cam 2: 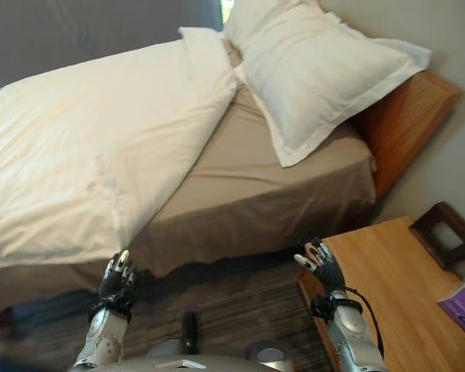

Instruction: Making the bed.

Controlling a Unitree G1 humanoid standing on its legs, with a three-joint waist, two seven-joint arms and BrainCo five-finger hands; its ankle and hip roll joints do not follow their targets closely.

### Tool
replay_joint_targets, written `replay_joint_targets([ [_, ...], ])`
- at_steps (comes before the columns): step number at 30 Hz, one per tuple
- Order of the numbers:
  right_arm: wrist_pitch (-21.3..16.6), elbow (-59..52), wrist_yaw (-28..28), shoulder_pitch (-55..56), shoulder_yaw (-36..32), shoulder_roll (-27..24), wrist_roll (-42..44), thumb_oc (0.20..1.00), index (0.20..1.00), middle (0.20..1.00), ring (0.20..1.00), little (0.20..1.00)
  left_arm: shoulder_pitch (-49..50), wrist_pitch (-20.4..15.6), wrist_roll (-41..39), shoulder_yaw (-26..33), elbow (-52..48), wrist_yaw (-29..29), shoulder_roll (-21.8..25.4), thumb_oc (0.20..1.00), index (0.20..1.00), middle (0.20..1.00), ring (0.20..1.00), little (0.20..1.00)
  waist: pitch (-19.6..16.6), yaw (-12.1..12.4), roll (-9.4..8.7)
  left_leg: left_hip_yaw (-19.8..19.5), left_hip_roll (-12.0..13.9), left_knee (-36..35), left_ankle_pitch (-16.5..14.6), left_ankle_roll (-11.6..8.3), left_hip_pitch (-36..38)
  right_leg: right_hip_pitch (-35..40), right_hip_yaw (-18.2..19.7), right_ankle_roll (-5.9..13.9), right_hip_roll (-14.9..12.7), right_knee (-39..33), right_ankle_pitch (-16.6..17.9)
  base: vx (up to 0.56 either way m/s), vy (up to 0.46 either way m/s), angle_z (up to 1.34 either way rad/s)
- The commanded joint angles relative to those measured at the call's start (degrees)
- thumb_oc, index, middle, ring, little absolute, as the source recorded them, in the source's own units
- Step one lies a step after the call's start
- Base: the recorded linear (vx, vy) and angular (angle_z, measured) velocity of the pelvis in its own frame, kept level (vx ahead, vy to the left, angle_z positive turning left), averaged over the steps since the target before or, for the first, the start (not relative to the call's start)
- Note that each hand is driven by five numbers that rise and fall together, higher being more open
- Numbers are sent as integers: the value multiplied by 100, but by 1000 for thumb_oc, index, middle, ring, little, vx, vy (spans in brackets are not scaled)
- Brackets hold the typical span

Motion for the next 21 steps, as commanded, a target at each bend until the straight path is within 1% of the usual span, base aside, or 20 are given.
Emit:
replay_joint_targets([
  [1,-223,-223,21,-418,136,190,129,1000,1000,1000,1000,1000,-217,-298,263,50,-471,-43,329,1000,1000,1000,1000,1000,-1,82,-216,320,-19,-43,-414,158,234,463,860,819,-612,-981,584,142,203,-44],
  [2,-192,-228,35,-487,216,234,83,1000,1000,1000,1000,1000,-270,-321,257,76,-578,-23,391,1000,1000,1000,1000,1000,-67,106,-259,486,-56,-26,-563,244,295,386,971,946,-718,-890,601,186,269,-59],
  [3,-186,-250,50,-504,242,258,91,1000,1000,1000,1000,1000,-292,-314,251,89,-609,-18,417,1000,1000,1000,1000,1000,-79,119,-278,544,-79,-23,-629,286,324,341,999,1009,-771,-811,614,147,192,-70],
  [4,-186,-250,50,-504,242,260,91,1000,1000,1000,1000,1000,-292,-313,251,89,-610,-17,418,1000,1000,1000,1000,1000,-79,125,-281,551,-81,-22,-632,288,326,338,1006,1011,-774,-807,611,117,190,-62],
  [5,-171,-247,70,-578,289,321,159,1000,1000,1000,1000,1000,-317,-310,280,109,-680,14,470,1000,1000,1000,1000,1000,-80,137,-292,667,-136,-53,-718,364,407,176,1088,1151,-846,-526,674,72,124,-50],
  [6,-171,-247,70,-578,289,321,159,1000,1000,1000,1000,1000,-317,-310,280,109,-680,14,470,1000,1000,1000,1000,1000,-80,138,-292,668,-136,-53,-718,364,407,175,1090,1151,-846,-525,674,126,241,-20],
  [8,-143,-230,99,-597,326,350,89,1000,1000,1000,1000,1000,-397,-270,390,86,-625,45,535,1000,1000,1000,1000,1000,-22,78,-280,715,-251,-206,-794,475,602,-206,1180,1376,-872,282,1053,79,213,14],
  [9,-128,-233,105,-589,330,357,57,1000,1000,1000,1000,1000,-410,-268,417,67,-641,43,551,1000,1000,1000,1000,1000,22,43,-262,707,-278,-281,-812,510,700,-403,1197,1429,-859,673,1293,27,115,16],
  [10,-128,-234,105,-589,329,357,57,1000,1000,1000,1000,1000,-411,-268,417,68,-641,43,551,1000,1000,1000,1000,1000,21,48,-263,712,-278,-288,-808,509,700,-415,1202,1427,-856,691,1286,-2,147,12],
  [11,-139,-250,90,-622,347,361,32,1000,1000,1000,1000,1000,-473,-273,491,77,-659,77,625,1000,1000,1000,1000,1000,208,-62,-213,746,-275,-399,-804,547,868,-841,1178,1504,-844,1324,1802,32,135,13],
  [13,-134,-225,127,-585,329,410,100,1000,1000,1000,1000,1000,-481,-239,613,55,-679,36,668,1000,1000,1000,1000,1000,244,-124,-160,705,-264,-496,-837,526,1001,-1009,1087,1425,-832,1304,1757,108,108,16],
  [14,-143,-193,127,-594,329,437,134,1000,1000,1000,1000,1000,-485,-259,680,74,-688,55,695,1000,1000,1000,1000,1000,249,-122,-138,726,-247,-538,-864,515,1071,-1165,895,1390,-917,1146,1713,94,30,-1],
  [15,-144,-192,128,-594,330,437,135,1000,1000,1000,1000,1000,-484,-258,682,74,-689,57,694,1000,1000,1000,1000,1000,262,-142,-142,707,-253,-544,-865,515,1088,-1144,875,1390,-926,1153,1696,126,6,-4],
  [16,-135,-142,117,-626,337,441,129,1000,1000,1000,1000,1000,-484,-267,744,101,-792,62,758,1000,1000,1000,1000,1000,246,-154,-126,742,-253,-564,-916,465,1154,-1260,516,1338,-1043,596,1564,132,-12,-8],
  [17,-138,-132,137,-637,348,431,129,1000,1000,1000,1000,1000,-469,-284,771,112,-858,48,781,1000,1000,1000,1000,1000,238,-182,-130,733,-267,-590,-940,448,1206,-1270,434,1332,-1005,291,1509,166,-23,-17],
  [18,-134,-119,182,-652,372,411,129,1000,1000,1000,1000,1000,-478,-292,824,95,-880,17,826,1000,1000,1000,1000,1000,212,-202,-150,711,-294,-614,-953,435,1235,-1295,441,1332,-916,34,1467,86,-17,-31],
  [19,-135,-118,183,-652,373,410,130,1000,1000,1000,1000,1000,-477,-292,824,95,-880,17,825,1000,1000,1000,1000,1000,223,-211,-146,702,-289,-617,-957,434,1251,-1272,429,1331,-913,24,1465,77,-50,-23],
  [20,-141,-144,255,-652,441,410,176,1000,1000,1000,1000,1000,-483,-274,904,96,-989,-26,901,1000,1000,1000,1000,1000,160,-188,-200,623,-322,-559,-985,415,1206,-1060,459,1194,-858,-406,1284,40,-38,5],
  [21,-142,-143,256,-652,443,411,176,1000,1000,1000,1000,1000,-480,-273,905,97,-991,-26,902,1000,1000,1000,1000,1000,169,-197,-202,614,-324,-555,-987,416,1215,-1038,448,1194,-862,-421,1287,57,-96,35],
])
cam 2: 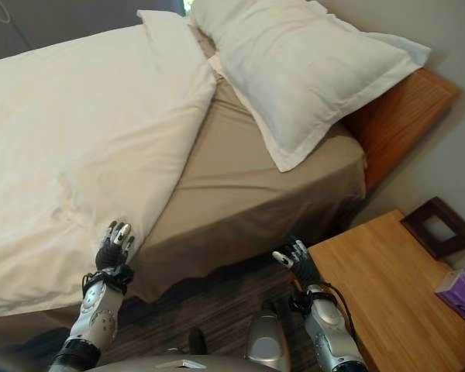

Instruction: Making the bed.

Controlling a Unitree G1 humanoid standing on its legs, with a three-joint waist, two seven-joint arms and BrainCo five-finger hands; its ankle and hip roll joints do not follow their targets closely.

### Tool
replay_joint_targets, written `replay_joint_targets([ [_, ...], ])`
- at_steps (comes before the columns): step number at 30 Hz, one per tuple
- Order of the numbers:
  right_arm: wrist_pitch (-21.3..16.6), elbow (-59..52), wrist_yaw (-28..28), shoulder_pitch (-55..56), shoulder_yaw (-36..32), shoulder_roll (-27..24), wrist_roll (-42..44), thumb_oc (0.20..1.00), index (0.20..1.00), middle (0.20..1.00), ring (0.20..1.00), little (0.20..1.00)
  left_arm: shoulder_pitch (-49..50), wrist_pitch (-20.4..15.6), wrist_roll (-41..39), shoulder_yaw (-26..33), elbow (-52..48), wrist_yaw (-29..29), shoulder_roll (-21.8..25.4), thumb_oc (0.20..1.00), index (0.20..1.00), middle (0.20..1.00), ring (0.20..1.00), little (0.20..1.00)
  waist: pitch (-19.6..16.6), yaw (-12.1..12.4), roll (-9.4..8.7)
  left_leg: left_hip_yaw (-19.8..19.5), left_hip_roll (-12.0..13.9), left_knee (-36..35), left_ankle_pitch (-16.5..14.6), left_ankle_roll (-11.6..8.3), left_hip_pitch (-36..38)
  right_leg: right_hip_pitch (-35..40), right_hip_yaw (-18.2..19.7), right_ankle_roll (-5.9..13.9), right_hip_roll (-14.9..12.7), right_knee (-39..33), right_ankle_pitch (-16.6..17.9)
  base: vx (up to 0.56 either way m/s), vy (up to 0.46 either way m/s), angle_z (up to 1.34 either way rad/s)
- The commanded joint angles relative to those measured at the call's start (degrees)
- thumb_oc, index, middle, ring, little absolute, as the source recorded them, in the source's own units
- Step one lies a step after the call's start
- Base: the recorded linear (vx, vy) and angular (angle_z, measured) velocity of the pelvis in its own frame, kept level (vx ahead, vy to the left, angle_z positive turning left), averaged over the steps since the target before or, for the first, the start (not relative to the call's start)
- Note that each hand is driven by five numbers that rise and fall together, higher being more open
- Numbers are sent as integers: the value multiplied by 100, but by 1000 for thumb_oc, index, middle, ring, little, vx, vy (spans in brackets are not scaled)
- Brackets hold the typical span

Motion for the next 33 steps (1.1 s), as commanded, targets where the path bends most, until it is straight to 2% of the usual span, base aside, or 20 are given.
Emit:
replay_joint_targets([
  [1,-283,-233,272,-266,118,-49,182,1000,1000,1000,1000,1000,-127,-244,467,161,-667,-216,407,1000,1000,1000,1000,1000,-219,66,-249,-86,-47,214,129,-540,8,690,-36,-97,170,-905,484,40,-80,37],
  [6,-278,-331,409,-397,95,-278,-26,1000,1000,1000,1000,1000,-162,-234,458,223,-1132,-480,566,1000,1000,1000,1000,1000,-417,148,-179,-222,9,131,176,-622,95,1144,-228,-206,248,-1287,392,91,-86,19],
  [10,-252,-278,439,-444,50,-267,154,1000,1000,1000,1000,1000,-212,-139,645,147,-1381,-501,759,1000,1000,1000,1000,1000,-446,134,-138,-269,46,73,208,-646,143,1292,-259,-248,285,-1372,344,44,-41,18],
  [13,-175,-265,585,-457,61,-339,175,1000,1000,1000,1000,1000,-378,43,1026,40,-1799,-708,1327,1000,1000,1000,1000,1000,-451,113,-88,-271,53,59,217,-669,160,1333,-237,-254,300,-1369,326,19,-15,2],
  [16,-100,-76,705,-555,208,-381,107,1000,1000,1000,1000,1000,-852,32,1391,181,-1779,-622,2098,1000,1000,1000,1000,1000,-455,116,-56,-284,67,59,224,-694,156,1367,-248,-260,307,-1392,312,7,-8,2],
  [18,-42,-108,868,-490,323,-422,85,1000,1000,1000,1000,1000,-1335,14,1533,442,-1166,-278,2662,1000,1000,1000,1000,1000,-458,109,-35,-295,72,59,229,-713,153,1370,-261,-251,321,-1403,315,17,-17,7],
  [19,-42,-108,868,-492,319,-417,85,1000,1000,1000,1000,1000,-1353,6,1529,431,-1150,-280,2667,1000,1000,1000,1000,1000,-451,110,-39,-298,71,59,229,-713,156,1374,-264,-251,320,-1402,313,7,-17,3],
  [20,-22,-179,939,-395,328,-482,141,1000,1000,1000,1000,1000,-1819,40,1606,555,-351,-7,3131,1000,1000,1000,1000,1000,-444,79,-19,-301,83,59,236,-726,140,1372,-289,-236,323,-1414,320,0,0,0],
  [21,-20,-181,939,-396,320,-477,141,1000,1000,1000,1000,1000,-1845,29,1599,536,-328,-12,3138,1000,1000,1000,1000,1000,-437,82,-25,-305,83,59,236,-726,142,1376,-293,-236,322,-1414,319,0,0,0],
  [22,-21,-176,976,-341,325,-485,179,1000,1000,1000,1000,1000,-2069,67,1656,548,99,95,3318,1000,1000,1000,1000,1000,-428,66,-18,-301,90,59,238,-730,140,1375,-298,-226,328,-1417,323,0,0,0],
  [23,-26,-174,1024,-222,314,-506,240,1000,1000,1000,1000,1000,-2566,218,1845,505,959,214,3786,1000,1000,1000,1000,1000,-401,23,6,-268,104,59,246,-747,112,1352,-297,-201,340,-1438,335,-3,-2,-7],
  [24,-36,-184,1031,-178,313,-516,276,1000,1000,1000,1000,1000,-2798,232,1811,476,1338,276,3917,1000,1000,1000,1000,1000,-386,-11,20,-257,112,59,253,-754,98,1331,-296,-193,340,-1437,347,-30,4,-7],
  [25,-45,-182,1033,-124,330,-539,322,1000,1000,1000,1000,1000,-3247,379,1880,333,2202,258,4164,1000,1000,1000,1000,1000,-329,-62,28,-224,135,59,261,-767,47,1270,-285,-174,351,-1442,362,-37,6,-1],
  [33,-91,-156,993,-71,293,-590,479,1000,1000,1000,1000,1000,-4137,521,1839,-5,3600,198,4357,1000,1000,1000,1000,1000,-29,-211,11,-110,205,59,345,-813,-294,844,-183,-144,411,-1457,493,-57,16,-2],
])
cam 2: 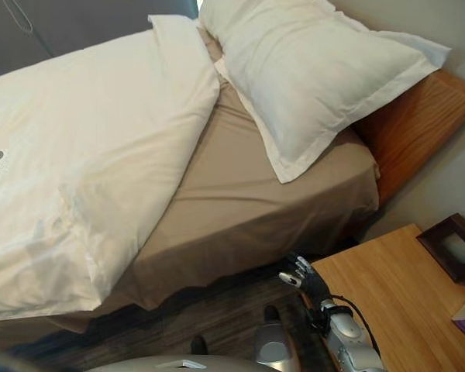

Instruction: Making the bed.

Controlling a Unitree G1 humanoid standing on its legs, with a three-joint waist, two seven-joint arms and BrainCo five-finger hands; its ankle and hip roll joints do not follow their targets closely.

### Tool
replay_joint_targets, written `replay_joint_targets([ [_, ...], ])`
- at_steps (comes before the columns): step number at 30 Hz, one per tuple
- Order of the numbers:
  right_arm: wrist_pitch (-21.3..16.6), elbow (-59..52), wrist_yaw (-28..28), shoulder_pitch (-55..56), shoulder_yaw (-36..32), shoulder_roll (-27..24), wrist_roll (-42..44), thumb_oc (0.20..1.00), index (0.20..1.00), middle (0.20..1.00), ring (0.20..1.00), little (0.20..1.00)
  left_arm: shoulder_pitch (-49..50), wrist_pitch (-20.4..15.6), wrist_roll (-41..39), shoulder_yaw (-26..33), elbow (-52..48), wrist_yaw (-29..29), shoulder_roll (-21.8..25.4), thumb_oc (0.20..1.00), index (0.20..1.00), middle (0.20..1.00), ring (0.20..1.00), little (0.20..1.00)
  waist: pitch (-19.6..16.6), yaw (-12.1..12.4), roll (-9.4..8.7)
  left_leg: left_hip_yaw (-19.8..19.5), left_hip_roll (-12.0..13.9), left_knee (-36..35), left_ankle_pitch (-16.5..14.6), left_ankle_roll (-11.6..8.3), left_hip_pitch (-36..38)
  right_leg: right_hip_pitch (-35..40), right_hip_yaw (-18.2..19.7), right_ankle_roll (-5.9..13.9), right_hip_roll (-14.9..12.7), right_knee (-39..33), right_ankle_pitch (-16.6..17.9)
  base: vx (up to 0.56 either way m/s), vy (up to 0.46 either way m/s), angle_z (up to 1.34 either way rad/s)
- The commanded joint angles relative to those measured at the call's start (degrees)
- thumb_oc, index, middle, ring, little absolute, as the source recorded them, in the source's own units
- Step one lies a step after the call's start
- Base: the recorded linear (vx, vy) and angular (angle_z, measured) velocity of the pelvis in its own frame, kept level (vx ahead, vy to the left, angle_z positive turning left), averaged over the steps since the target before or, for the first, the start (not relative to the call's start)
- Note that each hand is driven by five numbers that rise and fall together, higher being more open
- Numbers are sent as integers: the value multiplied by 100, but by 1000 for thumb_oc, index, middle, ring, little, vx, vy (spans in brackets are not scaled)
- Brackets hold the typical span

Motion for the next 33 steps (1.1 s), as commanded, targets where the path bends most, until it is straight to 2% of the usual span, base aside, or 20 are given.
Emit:
replay_joint_targets([
  [1,-299,-350,34,-296,105,172,288,1000,1000,1000,1000,1000,-719,-163,28,-74,0,20,187,1000,1000,1000,1000,1000,277,-99,-585,244,-264,-113,270,-21,29,895,305,256,7,-1417,507,-134,29,-19],
  [8,-371,-361,-24,-388,233,124,376,1000,1000,1000,1000,1000,-1114,-139,-208,-76,486,158,-18,1000,1000,1000,1000,1000,619,-268,-690,372,-190,-113,448,-110,-660,171,454,259,84,-1484,777,-108,-3,-16],
  [10,-378,-358,-82,-386,266,135,416,1000,1000,1000,1000,1000,-1236,-48,-211,-18,745,259,-176,1000,1000,1000,1000,1000,824,-391,-768,433,-161,-113,510,-151,-965,-149,523,264,122,-1560,916,-65,-15,-18],
  [13,-385,-381,-125,-416,285,158,438,1000,1000,1000,1000,1000,-1172,-21,-295,133,806,320,-239,1000,1000,1000,1000,1000,851,-407,-800,520,-130,-113,536,-178,-1129,-359,596,282,170,-1580,971,-32,-5,-14],
  [18,-313,-357,-190,-486,360,223,557,1000,1000,1000,1000,1000,-877,287,-418,385,1234,161,-714,1000,1000,1000,1000,1000,1050,-504,-876,752,-64,-113,551,-235,-1262,-605,724,344,252,-1599,1025,2,-13,-26],
  [19,-288,-338,-186,-477,357,226,567,1000,1000,1000,1000,1000,-803,347,-420,382,1278,57,-805,592,592,592,592,592,1079,-518,-873,802,-51,-113,507,-238,-1201,-577,746,359,253,-1590,999,40,11,-18],
  [20,-287,-339,-186,-476,357,224,567,1000,1000,1000,1000,1000,-799,348,-419,385,1276,57,-807,272,272,272,272,272,1082,-514,-873,808,-50,-113,505,-238,-1195,-574,751,359,255,-1590,999,57,33,-19],
  [21,-253,-298,-159,-468,359,230,571,1000,1000,1000,1000,1000,-794,400,-258,259,1241,-49,-937,200,200,200,200,200,1094,-563,-850,894,-46,-113,476,-247,-1132,-564,796,369,260,-1592,1000,35,22,-20],
  [23,-246,-278,-159,-459,358,224,574,1000,1000,1000,1000,1000,-818,392,-214,176,1176,-80,-973,200,200,200,200,200,1095,-569,-834,933,-47,-113,464,-250,-1088,-545,823,366,267,-1592,998,49,17,-18],
  [28,-243,-127,-94,-592,393,157,586,1000,1000,1000,1000,1000,-1405,59,-59,-664,32,-23,-1111,200,200,200,200,200,1024,-662,-655,1026,-98,-113,386,-249,-894,-410,825,393,224,-1612,991,43,15,-3],
  [29,-253,-131,-74,-553,372,158,607,1000,1000,1000,1000,1000,-1541,-218,-267,-1114,-1343,-37,-1254,200,200,200,200,200,964,-646,-566,982,-137,-113,401,-245,-869,-350,768,396,186,-1619,1002,30,-5,9],
  [30,-254,-133,-70,-528,367,162,617,1000,1000,1000,1000,1000,-1557,-325,-337,-1324,-1924,-13,-1317,200,200,200,200,200,944,-629,-522,945,-161,-113,396,-235,-847,-304,717,407,158,-1619,987,33,-13,20],
  [31,-232,-72,-92,-491,331,225,618,1000,1000,1000,1000,1000,-1616,-515,-555,-1819,-3254,-93,-1543,200,200,200,200,200,881,-593,-431,878,-210,-113,390,-217,-811,-205,639,415,105,-1619,957,32,-2,26],
  [32,-217,-2,-124,-508,325,264,623,1000,1000,1000,1000,1000,-1626,-574,-690,-2048,-3716,-160,-1728,200,200,200,200,200,857,-584,-399,850,-233,-113,387,-209,-788,-163,605,418,83,-1619,948,22,-2,37],
  [33,-217,-2,-124,-508,326,265,623,1000,1000,1000,1000,1000,-1625,-574,-690,-2048,-3716,-160,-1728,200,200,200,200,200,853,-583,-399,851,-233,-113,387,-209,-793,-168,606,418,83,-1619,949,17,7,29],
])
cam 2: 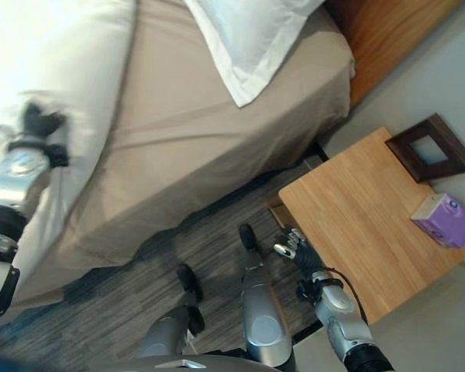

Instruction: Making the bed.

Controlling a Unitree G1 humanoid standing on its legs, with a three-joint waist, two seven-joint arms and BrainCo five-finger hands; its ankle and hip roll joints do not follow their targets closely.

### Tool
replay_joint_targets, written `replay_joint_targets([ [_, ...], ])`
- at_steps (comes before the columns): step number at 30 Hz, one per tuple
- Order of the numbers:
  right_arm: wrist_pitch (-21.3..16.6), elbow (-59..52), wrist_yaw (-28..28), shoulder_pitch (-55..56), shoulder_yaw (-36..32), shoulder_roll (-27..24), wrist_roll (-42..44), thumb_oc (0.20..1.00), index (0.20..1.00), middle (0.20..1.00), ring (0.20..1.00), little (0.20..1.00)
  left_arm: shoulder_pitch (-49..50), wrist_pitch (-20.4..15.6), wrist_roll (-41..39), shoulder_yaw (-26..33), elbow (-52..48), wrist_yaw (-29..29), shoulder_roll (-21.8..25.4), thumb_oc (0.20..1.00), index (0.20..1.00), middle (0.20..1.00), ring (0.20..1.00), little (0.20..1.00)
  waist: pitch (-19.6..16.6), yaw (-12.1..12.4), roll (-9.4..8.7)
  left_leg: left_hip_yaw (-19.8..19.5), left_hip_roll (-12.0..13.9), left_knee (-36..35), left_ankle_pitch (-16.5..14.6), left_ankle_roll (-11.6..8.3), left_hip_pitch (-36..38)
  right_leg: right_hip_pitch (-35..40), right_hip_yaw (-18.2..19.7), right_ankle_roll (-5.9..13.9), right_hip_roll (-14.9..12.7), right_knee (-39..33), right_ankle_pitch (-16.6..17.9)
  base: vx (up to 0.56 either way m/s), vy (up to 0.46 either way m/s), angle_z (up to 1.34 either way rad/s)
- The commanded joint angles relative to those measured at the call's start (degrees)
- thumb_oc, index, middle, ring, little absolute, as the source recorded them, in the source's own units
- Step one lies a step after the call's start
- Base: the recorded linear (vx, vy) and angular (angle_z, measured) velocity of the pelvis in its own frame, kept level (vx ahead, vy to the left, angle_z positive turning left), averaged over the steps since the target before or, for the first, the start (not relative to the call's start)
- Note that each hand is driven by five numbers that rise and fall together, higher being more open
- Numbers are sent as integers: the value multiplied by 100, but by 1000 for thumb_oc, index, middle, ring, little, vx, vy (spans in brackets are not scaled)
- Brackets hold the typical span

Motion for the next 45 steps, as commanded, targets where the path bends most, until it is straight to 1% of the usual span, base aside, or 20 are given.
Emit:
replay_joint_targets([
  [1,-49,38,-23,110,195,188,157,1000,1000,1000,1000,1000,-553,-980,-534,-279,-248,-610,-1052,200,200,200,200,200,-502,-252,-106,-28,-152,34,38,-97,209,736,-40,399,25,-446,-200,18,21,19],
  [5,26,42,-47,85,287,200,73,1000,1000,1000,1000,1000,-197,-861,-761,-809,-797,-1061,-2013,200,200,200,200,200,-584,-353,-76,34,-181,34,-44,-59,337,822,-3,417,-2,-446,-220,20,33,10],
  [6,26,41,-47,85,288,201,73,1000,1000,1000,1000,1000,-196,-861,-761,-809,-798,-1061,-2011,200,200,200,200,200,-599,-348,-76,40,-179,34,-32,-62,316,799,3,413,1,-446,-208,25,33,2],
  [7,55,44,-76,57,316,194,65,1000,1000,1000,1000,1000,117,-718,-893,-1140,-1038,-1268,-2536,200,200,200,200,200,-615,-383,-54,60,-195,34,-73,-38,376,849,7,413,-9,-446,-233,0,0,0],
  [8,70,43,-117,10,347,193,77,1000,1000,1000,1000,1000,308,-622,-984,-1315,-1128,-1372,-2732,200,200,200,200,200,-625,-394,-40,74,-198,34,-83,-27,396,860,21,410,-7,-446,-240,17,37,-1],
  [10,76,29,-133,-12,356,187,82,1000,1000,1000,1000,1000,429,-562,-1096,-1392,-1223,-1479,-2798,200,200,200,200,200,-644,-399,-30,92,-200,34,-76,-25,390,840,42,401,-5,-446,-227,-2,15,-8],
  [16,192,58,-249,-215,555,185,64,1000,1000,1000,1000,1000,1643,-70,-1927,-1945,-1092,-1878,-3353,200,200,200,200,200,-705,-437,33,180,-210,34,-133,20,546,968,103,347,-14,-446,-285,12,19,-6],
  [17,192,59,-249,-214,555,184,64,1000,1000,1000,1000,1000,1643,-71,-1927,-1946,-1090,-1878,-3355,200,200,200,200,200,-704,-436,34,180,-210,34,-134,20,548,971,103,347,-14,-446,-286,30,14,-6],
  [18,196,157,-331,-344,659,255,188,1000,1000,1000,1000,1000,1664,43,-2177,-2205,-1169,-1948,-3676,200,200,200,200,200,-743,-463,50,162,-221,34,-153,35,605,1054,82,332,-29,-446,-326,27,17,-4],
  [20,206,181,-328,-402,735,268,198,1000,1000,1000,1000,1000,1526,88,-2191,-2386,-1190,-1968,-3976,200,200,200,200,200,-765,-519,64,163,-233,34,-195,49,689,1133,85,325,-43,-446,-356,42,27,3],
  [23,227,242,-310,-439,845,300,193,1000,1000,1000,1000,1000,1275,63,-2247,-2542,-1196,-1907,-4335,200,200,200,200,200,-859,-565,74,177,-244,34,-220,55,737,1187,91,309,-53,-446,-367,31,13,11],
  [24,226,243,-310,-440,844,298,193,1000,1000,1000,1000,1000,1272,62,-2247,-2542,-1194,-1907,-4339,200,200,200,200,200,-856,-566,76,176,-244,34,-221,55,740,1191,89,309,-53,-446,-368,44,8,13],
  [25,229,262,-328,-489,921,309,236,1000,1000,1000,1000,1000,1037,46,-2250,-2632,-1188,-1851,-4566,200,200,200,200,200,-895,-606,79,181,-249,34,-236,61,784,1231,94,308,-60,-446,-379,41,7,8],
  [28,240,257,-322,-493,948,312,283,1000,1000,1000,1000,1000,751,45,-2153,-2685,-1204,-1838,-4737,200,200,200,200,200,-942,-651,86,210,-244,34,-249,62,806,1244,107,308,-62,-446,-382,41,9,5],
  [31,304,312,-317,-483,998,304,374,1000,1000,1000,1000,1000,338,54,-1737,-2765,-1000,-1750,-4857,200,200,200,200,200,-1005,-709,109,285,-244,34,-264,61,858,1263,143,311,-54,-446,-383,29,11,2],
  [32,305,312,-318,-484,998,303,374,1000,1000,1000,1000,1000,336,53,-1736,-2764,-997,-1751,-4860,398,398,398,398,398,-1003,-707,109,287,-244,34,-265,60,860,1265,145,311,-54,-446,-383,0,0,0],
  [33,344,318,-303,-487,1031,288,396,1000,1000,1000,1000,1000,209,132,-1536,-2812,-829,-1761,-4848,658,658,658,658,658,-1021,-729,114,325,-237,34,-272,56,873,1261,158,318,-53,-446,-380,0,0,0],
  [34,366,320,-292,-479,1051,282,413,1000,1000,1000,1000,1000,183,153,-1485,-2831,-738,-1787,-4842,1000,1000,1000,1000,1000,-1027,-737,117,348,-239,34,-273,53,880,1260,176,318,-46,-446,-378,0,0,0],
  [41,470,389,-232,-454,1112,234,481,1000,1000,1000,1000,1000,185,251,-1094,-2930,-490,-1878,-4768,1000,1000,1000,1000,1000,-1054,-726,158,380,-232,34,-270,40,911,1278,168,307,-43,-446,-394,11,5,-21],
  [45,482,426,-213,-449,1130,240,496,1000,1000,1000,1000,1000,152,207,-1174,-2898,-649,-1836,-4775,1000,1000,1000,1000,1000,-1055,-671,168,315,-232,34,-257,36,917,1329,105,299,-74,-446,-415,-9,-6,-18],
])
